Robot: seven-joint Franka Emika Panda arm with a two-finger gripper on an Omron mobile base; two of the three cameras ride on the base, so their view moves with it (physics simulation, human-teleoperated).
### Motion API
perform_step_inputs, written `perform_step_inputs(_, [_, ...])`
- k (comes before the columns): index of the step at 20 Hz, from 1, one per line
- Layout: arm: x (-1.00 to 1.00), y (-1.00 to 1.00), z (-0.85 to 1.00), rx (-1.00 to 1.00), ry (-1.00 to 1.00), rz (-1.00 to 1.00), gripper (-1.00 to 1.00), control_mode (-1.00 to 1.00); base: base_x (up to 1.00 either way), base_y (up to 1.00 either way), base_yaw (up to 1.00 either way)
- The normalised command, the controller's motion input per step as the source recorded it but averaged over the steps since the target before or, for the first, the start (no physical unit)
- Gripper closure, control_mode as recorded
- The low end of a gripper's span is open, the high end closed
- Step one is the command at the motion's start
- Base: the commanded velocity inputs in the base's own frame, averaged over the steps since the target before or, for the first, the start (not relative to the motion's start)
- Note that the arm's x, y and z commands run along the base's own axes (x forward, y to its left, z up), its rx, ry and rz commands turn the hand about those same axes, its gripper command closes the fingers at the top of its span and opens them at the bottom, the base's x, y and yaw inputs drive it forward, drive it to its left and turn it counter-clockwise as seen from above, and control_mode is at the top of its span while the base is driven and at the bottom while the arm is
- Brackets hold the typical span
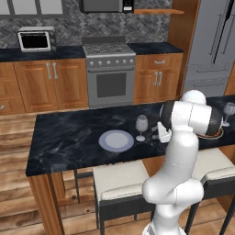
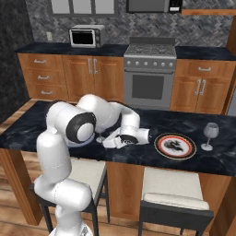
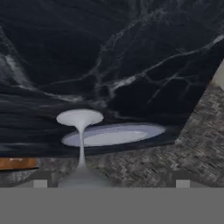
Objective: Retrieve the wine glasses from the counter and place one next to each plate.
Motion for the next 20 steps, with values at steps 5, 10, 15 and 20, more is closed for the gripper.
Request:
perform_step_inputs(5, [-0.59,-0.09,1.0,0.0,-0.11,-0.05,-1.0,-1.0,0.0,0.0,0.0])
perform_step_inputs(10, [-0.63,-0.01,1.0,0.0,-0.14,-0.01,-1.0,-1.0,0.0,0.0,0.0])
perform_step_inputs(15, [-0.87,0.0,1.0,0.0,-0.17,0.0,-1.0,-1.0,0.0,0.0,0.0])
perform_step_inputs(20, [-0.97,0.03,1.0,0.0,-0.24,0.0,-1.0,-1.0,0.0,0.0,0.0])
